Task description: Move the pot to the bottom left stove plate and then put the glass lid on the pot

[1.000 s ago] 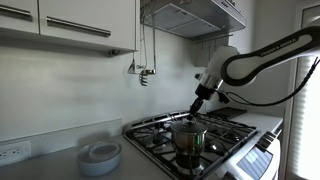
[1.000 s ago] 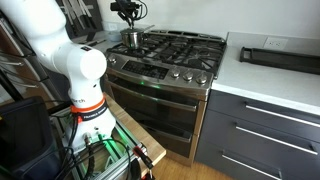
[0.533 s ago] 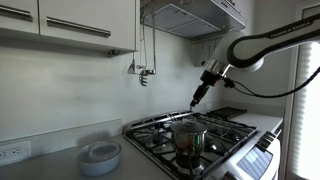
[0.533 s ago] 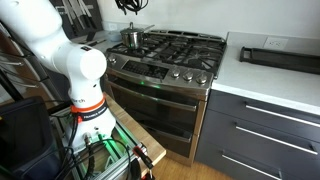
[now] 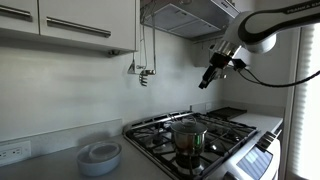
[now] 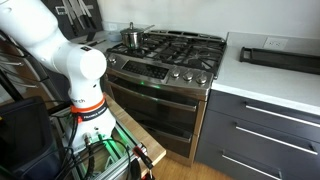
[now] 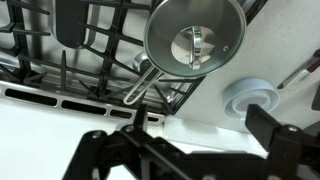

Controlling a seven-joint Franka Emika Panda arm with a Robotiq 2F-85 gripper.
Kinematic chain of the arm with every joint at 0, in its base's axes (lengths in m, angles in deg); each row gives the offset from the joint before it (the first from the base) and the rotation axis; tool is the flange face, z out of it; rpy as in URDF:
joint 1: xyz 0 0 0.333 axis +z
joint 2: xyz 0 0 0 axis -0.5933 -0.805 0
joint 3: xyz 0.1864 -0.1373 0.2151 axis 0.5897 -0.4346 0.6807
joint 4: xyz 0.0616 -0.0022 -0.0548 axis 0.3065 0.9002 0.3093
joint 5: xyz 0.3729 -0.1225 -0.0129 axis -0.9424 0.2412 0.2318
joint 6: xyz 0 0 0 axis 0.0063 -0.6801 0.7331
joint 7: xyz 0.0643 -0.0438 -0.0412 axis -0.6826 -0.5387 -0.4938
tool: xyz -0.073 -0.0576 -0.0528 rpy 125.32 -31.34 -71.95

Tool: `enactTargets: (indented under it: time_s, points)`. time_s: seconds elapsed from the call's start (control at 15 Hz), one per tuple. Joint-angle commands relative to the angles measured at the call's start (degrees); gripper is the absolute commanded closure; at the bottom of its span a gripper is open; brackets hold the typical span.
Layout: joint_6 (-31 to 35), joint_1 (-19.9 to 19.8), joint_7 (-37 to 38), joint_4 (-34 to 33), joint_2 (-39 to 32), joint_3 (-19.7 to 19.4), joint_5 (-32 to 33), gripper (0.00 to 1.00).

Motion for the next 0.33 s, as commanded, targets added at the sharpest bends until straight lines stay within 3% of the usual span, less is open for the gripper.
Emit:
enactTargets:
  time_s: [0.0,0.27]
  points:
    - [-0.6,-0.68,-0.39,-0.63,0.3,0.34,-0.47,0.0]
    - [-0.82,-0.67,-0.52,-0.87,1.0,0.11,-0.56,0.0]
